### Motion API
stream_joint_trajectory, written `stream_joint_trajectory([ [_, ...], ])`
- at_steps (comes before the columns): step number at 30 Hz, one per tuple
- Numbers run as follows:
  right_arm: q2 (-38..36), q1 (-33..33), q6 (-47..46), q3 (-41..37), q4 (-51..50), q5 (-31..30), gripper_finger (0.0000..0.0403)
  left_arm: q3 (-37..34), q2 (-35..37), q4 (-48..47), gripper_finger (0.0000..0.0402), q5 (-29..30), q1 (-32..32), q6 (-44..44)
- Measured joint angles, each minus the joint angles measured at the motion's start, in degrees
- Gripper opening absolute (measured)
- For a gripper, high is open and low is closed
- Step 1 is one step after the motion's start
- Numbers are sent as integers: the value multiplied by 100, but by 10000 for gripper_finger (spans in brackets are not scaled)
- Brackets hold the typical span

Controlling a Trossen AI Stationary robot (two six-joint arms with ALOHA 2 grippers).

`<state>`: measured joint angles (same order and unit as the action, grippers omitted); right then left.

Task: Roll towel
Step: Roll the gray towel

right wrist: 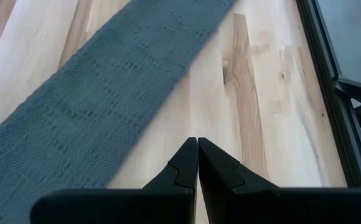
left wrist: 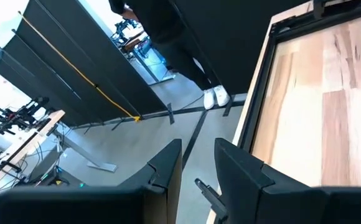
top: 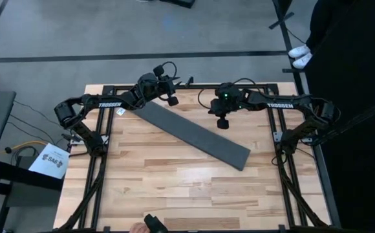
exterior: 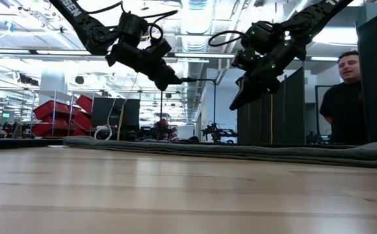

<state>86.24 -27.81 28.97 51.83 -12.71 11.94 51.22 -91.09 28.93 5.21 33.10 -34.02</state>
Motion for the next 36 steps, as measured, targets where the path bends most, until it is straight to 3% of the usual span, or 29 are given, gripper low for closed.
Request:
stream_joint_trajectory([
  [7, 0, 0, -183, 0, -11, 0, 0, 0, 0, -122, 81, -2, -2, 219],
  [11, 0, 2, -1846, 87, -250, -193, 0, 2, 0, -492, 82, -286, -9, 564],
  [14, 0, 33, -2725, 438, -1307, -263, 0, 0, 0, -813, 81, -785, -11, 573],
  [19, -4, 375, -2793, 708, -2506, -426, 0, 0, 0, -967, 82, -1578, -13, 755],
  [36, -4, 529, -2746, 710, -2750, -455, 0, 1, 0, -1131, 81, -1368, -13, 774],
])
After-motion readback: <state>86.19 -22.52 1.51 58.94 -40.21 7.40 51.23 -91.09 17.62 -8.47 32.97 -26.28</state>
